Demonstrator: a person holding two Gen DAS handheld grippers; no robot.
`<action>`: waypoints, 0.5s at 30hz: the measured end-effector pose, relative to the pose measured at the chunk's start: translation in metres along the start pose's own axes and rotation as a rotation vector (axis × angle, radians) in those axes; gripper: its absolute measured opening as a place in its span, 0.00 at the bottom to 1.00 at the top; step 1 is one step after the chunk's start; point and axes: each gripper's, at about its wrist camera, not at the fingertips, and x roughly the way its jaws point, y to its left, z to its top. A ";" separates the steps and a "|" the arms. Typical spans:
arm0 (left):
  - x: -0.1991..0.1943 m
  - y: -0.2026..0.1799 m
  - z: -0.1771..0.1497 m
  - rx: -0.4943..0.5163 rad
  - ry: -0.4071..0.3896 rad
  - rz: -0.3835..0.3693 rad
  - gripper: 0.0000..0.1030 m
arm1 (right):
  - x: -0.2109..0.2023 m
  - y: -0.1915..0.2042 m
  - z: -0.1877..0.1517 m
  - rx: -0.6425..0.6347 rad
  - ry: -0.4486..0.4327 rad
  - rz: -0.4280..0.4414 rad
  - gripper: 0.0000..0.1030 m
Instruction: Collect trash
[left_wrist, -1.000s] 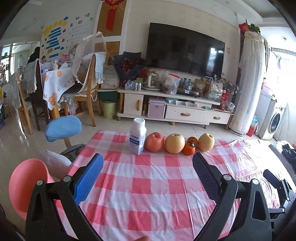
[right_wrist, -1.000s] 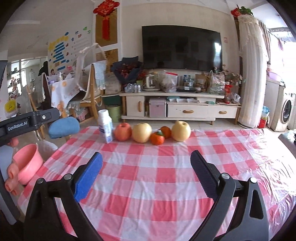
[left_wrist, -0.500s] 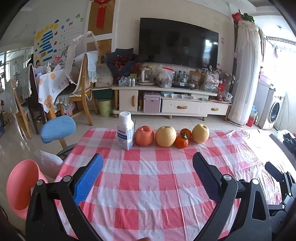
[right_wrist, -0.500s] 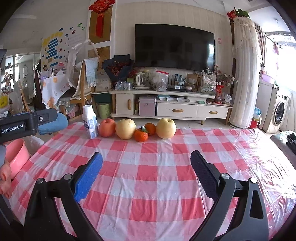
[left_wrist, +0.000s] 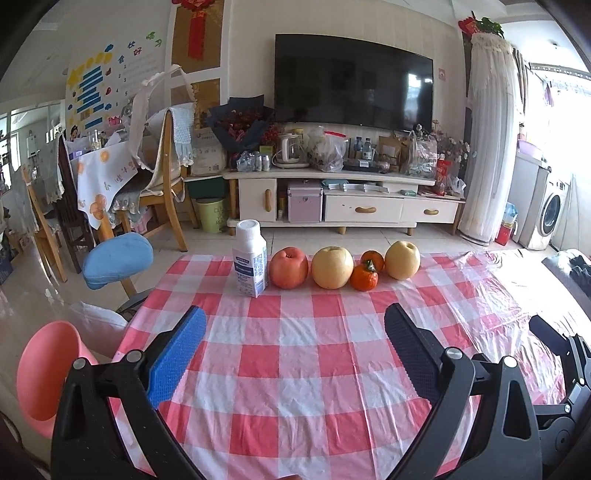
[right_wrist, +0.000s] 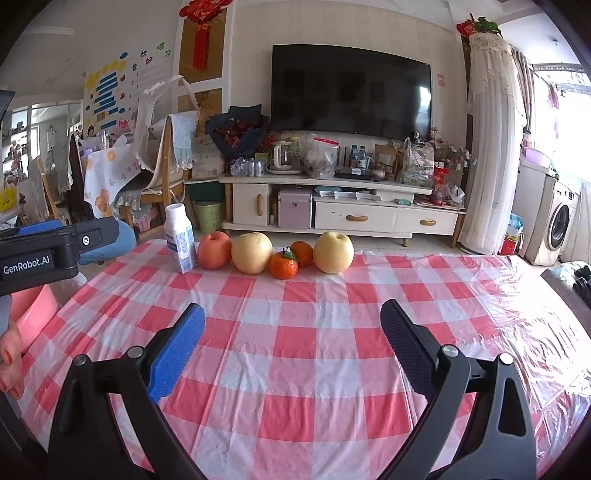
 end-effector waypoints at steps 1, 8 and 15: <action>0.000 0.000 0.000 -0.001 -0.001 0.001 0.93 | 0.001 0.001 0.000 -0.002 0.001 0.002 0.94; 0.001 0.000 -0.001 0.008 0.001 0.001 0.93 | 0.006 0.004 -0.002 -0.005 0.012 0.011 0.94; 0.014 0.007 -0.010 0.002 0.052 -0.004 0.93 | 0.023 0.004 -0.008 0.005 0.074 0.030 0.94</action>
